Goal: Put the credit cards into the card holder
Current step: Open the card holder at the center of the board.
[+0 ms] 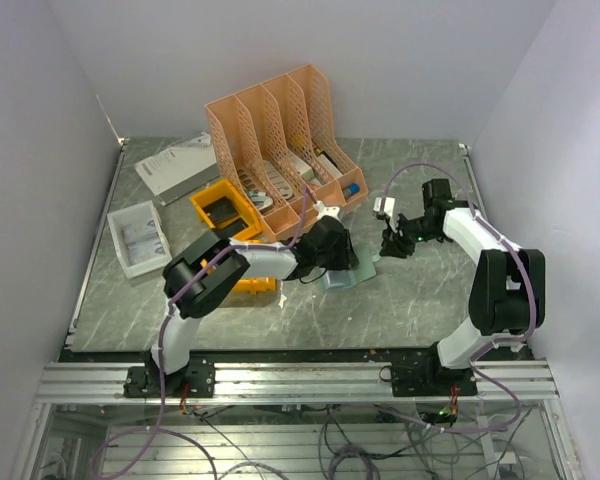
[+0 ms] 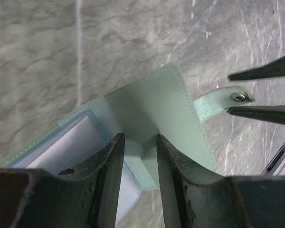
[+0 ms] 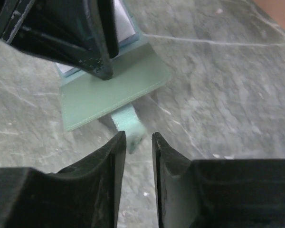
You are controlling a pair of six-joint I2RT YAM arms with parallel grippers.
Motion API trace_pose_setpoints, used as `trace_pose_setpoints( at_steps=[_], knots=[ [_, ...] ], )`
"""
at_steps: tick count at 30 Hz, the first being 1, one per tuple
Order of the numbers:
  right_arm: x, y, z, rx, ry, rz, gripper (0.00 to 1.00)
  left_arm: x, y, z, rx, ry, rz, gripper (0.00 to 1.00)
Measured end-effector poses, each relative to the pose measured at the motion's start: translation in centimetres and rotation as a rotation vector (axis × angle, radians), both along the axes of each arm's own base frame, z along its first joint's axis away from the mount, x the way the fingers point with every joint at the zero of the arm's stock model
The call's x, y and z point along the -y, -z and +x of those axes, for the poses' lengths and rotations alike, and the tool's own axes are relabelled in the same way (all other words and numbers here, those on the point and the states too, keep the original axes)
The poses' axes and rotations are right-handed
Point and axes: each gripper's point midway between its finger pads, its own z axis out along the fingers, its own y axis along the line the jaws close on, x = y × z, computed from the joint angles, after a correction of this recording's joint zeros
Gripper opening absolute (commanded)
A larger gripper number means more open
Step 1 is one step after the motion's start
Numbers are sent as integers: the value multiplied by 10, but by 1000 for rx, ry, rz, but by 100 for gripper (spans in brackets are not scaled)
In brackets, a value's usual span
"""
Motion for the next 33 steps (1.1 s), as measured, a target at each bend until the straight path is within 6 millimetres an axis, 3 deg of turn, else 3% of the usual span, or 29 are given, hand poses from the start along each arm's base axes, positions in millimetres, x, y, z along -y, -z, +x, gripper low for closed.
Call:
trace_pose_setpoints(
  at_steps=[3,7,10,12,15,19,22,28,33],
  knots=[
    [13,-11,9,26,74,14,43,15,5,-1,-4,33,-2,44],
    [28,-57,21,156,150,95,45,26,14,-4,-19,61,-2,44],
    [16,-92,15,243,97,207,28,30,14,-5,-21,76,-8,46],
    [4,-97,7,243,39,268,10,31,13,-5,-20,84,-5,47],
    [-3,-76,-1,150,-8,303,0,31,12,-4,-14,90,2,48],
    [-1,-29,-6,-24,-24,300,0,29,3,-5,-1,94,4,49],
    [2,-7,-12,-100,-8,271,0,27,-14,-5,22,96,-7,49],
    [3,12,-8,-133,26,168,0,19,-59,-7,85,91,-59,49],
    [11,28,2,-151,87,89,0,4,-70,-10,112,69,-43,48]
  ],
)
